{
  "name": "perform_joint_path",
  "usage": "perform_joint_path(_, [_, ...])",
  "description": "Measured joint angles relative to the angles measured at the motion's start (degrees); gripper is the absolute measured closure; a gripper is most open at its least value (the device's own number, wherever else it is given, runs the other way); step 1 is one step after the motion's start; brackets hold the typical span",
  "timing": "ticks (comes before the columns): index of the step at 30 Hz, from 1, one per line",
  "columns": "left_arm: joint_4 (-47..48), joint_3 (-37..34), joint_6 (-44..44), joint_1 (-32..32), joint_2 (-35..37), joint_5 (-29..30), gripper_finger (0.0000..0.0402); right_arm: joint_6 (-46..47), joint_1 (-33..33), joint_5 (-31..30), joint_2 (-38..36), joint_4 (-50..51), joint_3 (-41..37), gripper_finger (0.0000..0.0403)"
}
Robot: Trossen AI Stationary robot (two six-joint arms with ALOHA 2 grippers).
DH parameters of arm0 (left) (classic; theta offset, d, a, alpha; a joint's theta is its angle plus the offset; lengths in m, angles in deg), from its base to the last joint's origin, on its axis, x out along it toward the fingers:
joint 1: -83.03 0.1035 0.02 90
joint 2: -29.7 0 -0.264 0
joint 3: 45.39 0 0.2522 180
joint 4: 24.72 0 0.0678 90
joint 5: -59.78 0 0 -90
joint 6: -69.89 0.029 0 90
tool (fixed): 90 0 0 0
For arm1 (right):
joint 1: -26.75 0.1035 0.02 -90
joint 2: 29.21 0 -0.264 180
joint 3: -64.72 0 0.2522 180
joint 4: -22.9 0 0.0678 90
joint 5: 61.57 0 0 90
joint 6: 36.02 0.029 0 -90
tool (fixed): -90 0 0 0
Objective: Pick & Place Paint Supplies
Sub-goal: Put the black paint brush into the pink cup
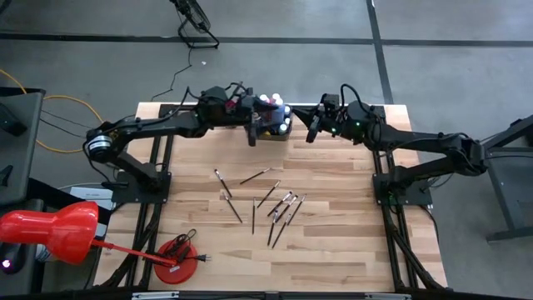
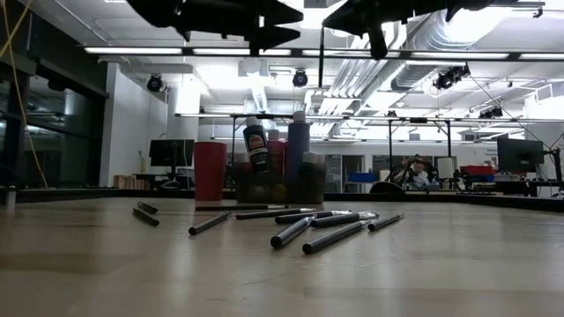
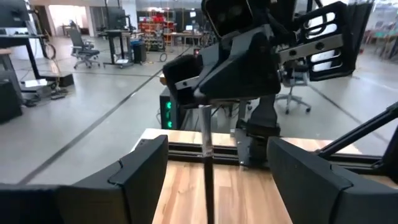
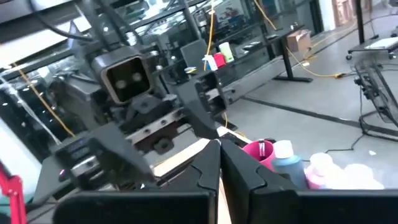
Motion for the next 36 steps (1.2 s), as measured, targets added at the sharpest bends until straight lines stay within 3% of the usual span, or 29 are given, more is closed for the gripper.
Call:
perform_joint_path(11, [3.73,7.07,-1.78,-0.62,-6.05,1.17,0.0132,-2.95,-1.86,7.26,1.07,-3.01,0.0,0.0399])
perform_joint_path(20, [4.04,7.96,-3.2,-0.97,-6.96,0.12,0.014,-3.02,-4.11,9.56,2.62,-4.03,0.0,0.0399])
perform_joint_path(36, [4.17,7.92,-4.46,-0.9,-6.98,0.2,0.0337,-2.97,-4.83,12.52,4.04,-6.85,0.0,0.0399])
